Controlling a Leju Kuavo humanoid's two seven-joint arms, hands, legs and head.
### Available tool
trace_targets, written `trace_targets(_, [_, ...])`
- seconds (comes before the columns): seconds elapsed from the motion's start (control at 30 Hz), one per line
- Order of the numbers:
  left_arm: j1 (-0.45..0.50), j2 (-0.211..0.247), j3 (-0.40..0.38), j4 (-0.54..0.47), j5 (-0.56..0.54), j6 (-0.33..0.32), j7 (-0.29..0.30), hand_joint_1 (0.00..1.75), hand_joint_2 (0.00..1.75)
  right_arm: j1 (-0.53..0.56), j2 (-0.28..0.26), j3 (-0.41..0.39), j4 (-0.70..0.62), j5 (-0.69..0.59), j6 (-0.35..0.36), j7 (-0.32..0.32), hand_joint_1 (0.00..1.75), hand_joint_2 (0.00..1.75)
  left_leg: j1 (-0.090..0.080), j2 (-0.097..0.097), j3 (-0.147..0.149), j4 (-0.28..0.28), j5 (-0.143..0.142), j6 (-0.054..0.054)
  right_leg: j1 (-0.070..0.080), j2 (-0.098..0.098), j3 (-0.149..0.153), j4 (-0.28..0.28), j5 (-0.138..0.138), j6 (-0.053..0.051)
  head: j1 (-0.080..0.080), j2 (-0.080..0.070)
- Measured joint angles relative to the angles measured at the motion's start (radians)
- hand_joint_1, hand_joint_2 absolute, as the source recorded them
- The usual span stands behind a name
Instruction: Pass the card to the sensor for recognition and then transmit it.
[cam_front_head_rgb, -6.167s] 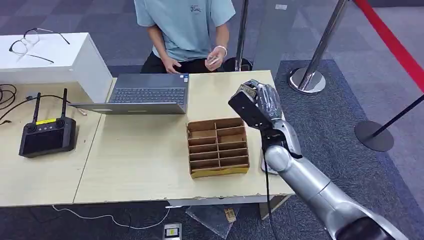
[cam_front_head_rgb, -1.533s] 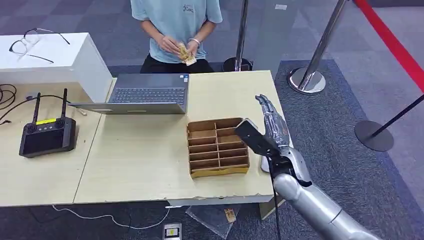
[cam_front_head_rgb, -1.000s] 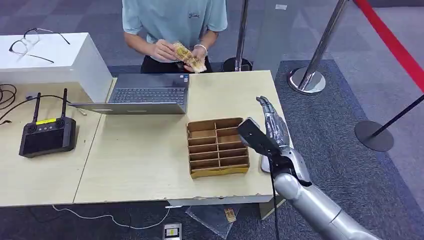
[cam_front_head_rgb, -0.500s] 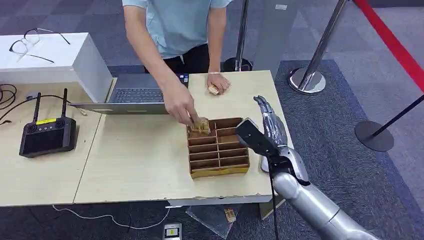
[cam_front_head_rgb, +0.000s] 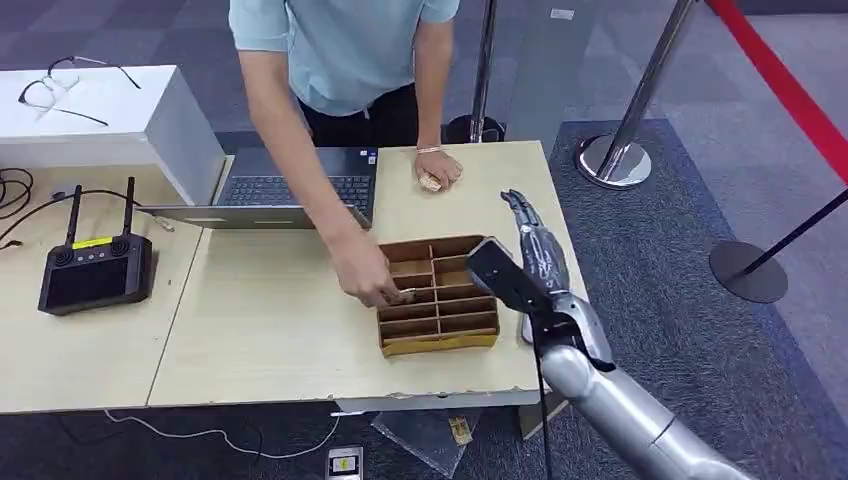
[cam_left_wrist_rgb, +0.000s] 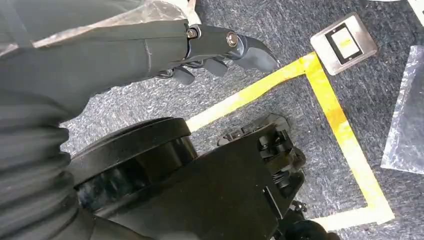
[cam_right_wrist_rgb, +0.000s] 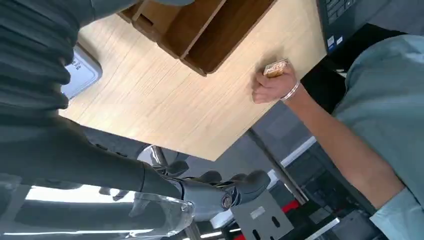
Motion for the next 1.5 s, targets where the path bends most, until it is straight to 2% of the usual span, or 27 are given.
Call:
trace_targets(0.4, [0.0, 0.001, 0.0, 0.0, 0.002, -0.002, 0.004, 0.0, 1.75, 0.0, 0.013, 0.013, -0.002, 0.004, 0.017, -0.004, 0.0, 1.75, 0.0, 0.0, 0.0, 0.0, 0.0, 0.0, 0.0, 0.0, 0.0, 0.0, 0.0, 0.0, 0.0, 0.0])
trace_targets(0.97, [0.0, 0.001, 0.0, 0.0, 0.01, -0.002, 0.005, 0.0, 1.75, 0.014, 0.031, 0.051, -0.02, 0.012, 0.101, -0.004, 0.0, 1.75, 0.0, 0.0, 0.0, 0.0, 0.0, 0.0, 0.0, 0.0, 0.0, 0.0, 0.0, 0.0, 0.0, 0.0])
trace_targets(1.4, [0.0, 0.002, 0.0, 0.0, 0.013, 0.0, 0.006, 0.0, 1.75, 0.036, 0.04, 0.08, -0.046, 0.027, 0.121, -0.006, 0.0, 1.75, 0.0, 0.0, 0.0, 0.0, 0.0, 0.0, 0.0, 0.0, 0.0, 0.0, 0.0, 0.0, 0.0, 0.0])
trace_targets(1.47, [0.0, 0.002, 0.0, 0.0, 0.013, 0.0, 0.006, 0.0, 1.75, 0.039, 0.042, 0.084, -0.051, 0.031, 0.126, -0.007, 0.1, 1.75, 0.0, 0.0, 0.0, 0.0, 0.0, 0.0, 0.0, 0.0, 0.0, 0.0, 0.0, 0.0, 0.0, 0.0])
trace_targets(1.5, [0.0, 0.002, 0.0, 0.0, 0.013, 0.0, 0.006, 0.0, 1.75, 0.041, 0.044, 0.086, -0.054, 0.032, 0.129, -0.008, 0.1, 1.75, 0.0, 0.0, 0.0, 0.0, 0.0, 0.0, 0.0, 0.0, 0.0, 0.0, 0.0, 0.0, 0.0, 0.0])
